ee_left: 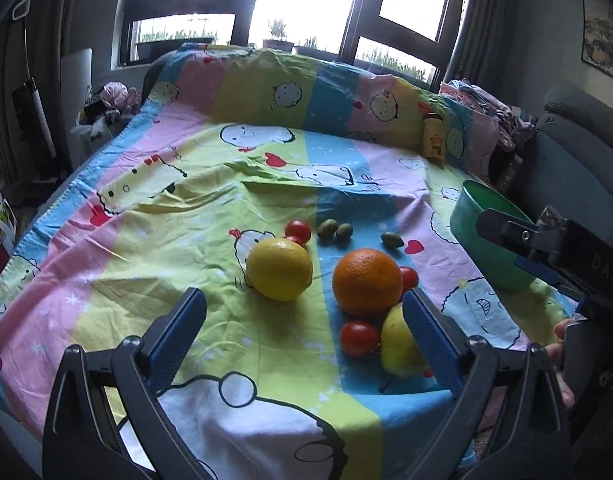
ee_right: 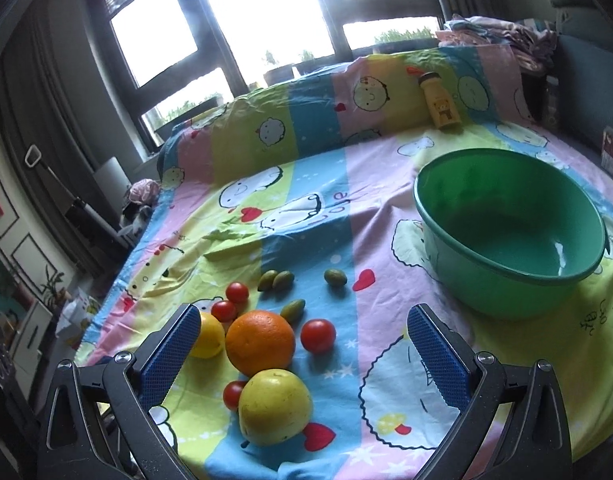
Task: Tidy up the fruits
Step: 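Move the right gripper toward the yellow-green pear beside the orange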
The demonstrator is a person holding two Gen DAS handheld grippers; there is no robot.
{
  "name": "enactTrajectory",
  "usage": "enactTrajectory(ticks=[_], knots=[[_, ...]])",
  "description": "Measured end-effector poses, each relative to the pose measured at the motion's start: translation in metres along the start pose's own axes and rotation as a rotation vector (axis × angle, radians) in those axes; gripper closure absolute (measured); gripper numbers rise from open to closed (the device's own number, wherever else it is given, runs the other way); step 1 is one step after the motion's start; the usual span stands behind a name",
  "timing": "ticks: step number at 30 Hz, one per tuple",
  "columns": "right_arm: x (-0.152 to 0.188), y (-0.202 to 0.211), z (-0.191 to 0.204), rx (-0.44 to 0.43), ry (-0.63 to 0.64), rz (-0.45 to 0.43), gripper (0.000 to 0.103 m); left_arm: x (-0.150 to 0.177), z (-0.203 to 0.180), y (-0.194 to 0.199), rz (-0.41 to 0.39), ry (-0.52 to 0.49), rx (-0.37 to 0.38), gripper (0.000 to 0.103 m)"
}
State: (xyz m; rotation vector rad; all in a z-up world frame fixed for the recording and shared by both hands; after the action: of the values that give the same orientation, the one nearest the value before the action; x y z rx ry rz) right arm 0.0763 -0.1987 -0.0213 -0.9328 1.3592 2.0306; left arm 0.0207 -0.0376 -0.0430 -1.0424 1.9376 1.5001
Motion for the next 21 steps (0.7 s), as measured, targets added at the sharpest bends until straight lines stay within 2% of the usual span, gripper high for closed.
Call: enactTrajectory(ticks=[4,7,9,10,11,12,14,15,17,19,21], knots=[[0.001,0.006,-0.011,0.01,-0.055,0.035,0.0,-0.002,-0.004,0.006,0.072,0.067,0.034,0.004],[0.004,0.006,-0.014,0.002,-0.069,0.069,0.0,0.001,-0.008,0.008,0.143,0.113,0.101,0.006],[0.007,0.004,-0.016,-0.005,-0.084,0.089,0.0,0.003,-0.01,0.01,0.17,0.129,0.106,0.007],[0.009,0.002,-0.017,-0.013,-0.095,0.102,0.0,0.003,-0.01,0.011,0.176,0.134,0.107,0.011],[0.011,0.0,-0.017,-0.022,-0.102,0.112,0.001,0.004,-0.013,0.012,0.182,0.129,0.113,0.019],[0.012,-0.002,-0.017,-0.036,-0.107,0.117,0.004,0.003,-0.016,0.012,0.193,0.121,0.128,0.024],[0.015,-0.007,-0.016,-0.061,-0.122,0.146,0.019,0.003,-0.02,0.012,0.216,0.126,0.159,0.035],[0.018,-0.01,-0.016,-0.071,-0.132,0.166,0.023,0.003,-0.021,0.011,0.229,0.135,0.167,0.038],[0.023,-0.014,-0.017,-0.09,-0.149,0.193,0.039,0.004,-0.024,0.008,0.256,0.134,0.178,0.049],[0.027,-0.018,-0.017,-0.108,-0.178,0.218,0.045,0.006,-0.027,0.005,0.276,0.128,0.186,0.054],[0.031,-0.021,-0.015,-0.139,-0.197,0.241,0.046,0.01,-0.029,0.0,0.305,0.14,0.206,0.056]])
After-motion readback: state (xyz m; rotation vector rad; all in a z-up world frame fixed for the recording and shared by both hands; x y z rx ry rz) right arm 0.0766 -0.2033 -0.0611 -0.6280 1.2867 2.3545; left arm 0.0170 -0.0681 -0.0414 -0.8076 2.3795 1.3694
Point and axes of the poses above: each gripper's, at about its wrist camera, not at the fingertips, and y roughly against the way its jaws point, z to its left, x to its underside, the point moved 8 cm from there along -y, roughly the way its jaws point, and after that the axes turned 6 degrees about y, right-handed, at the moved point
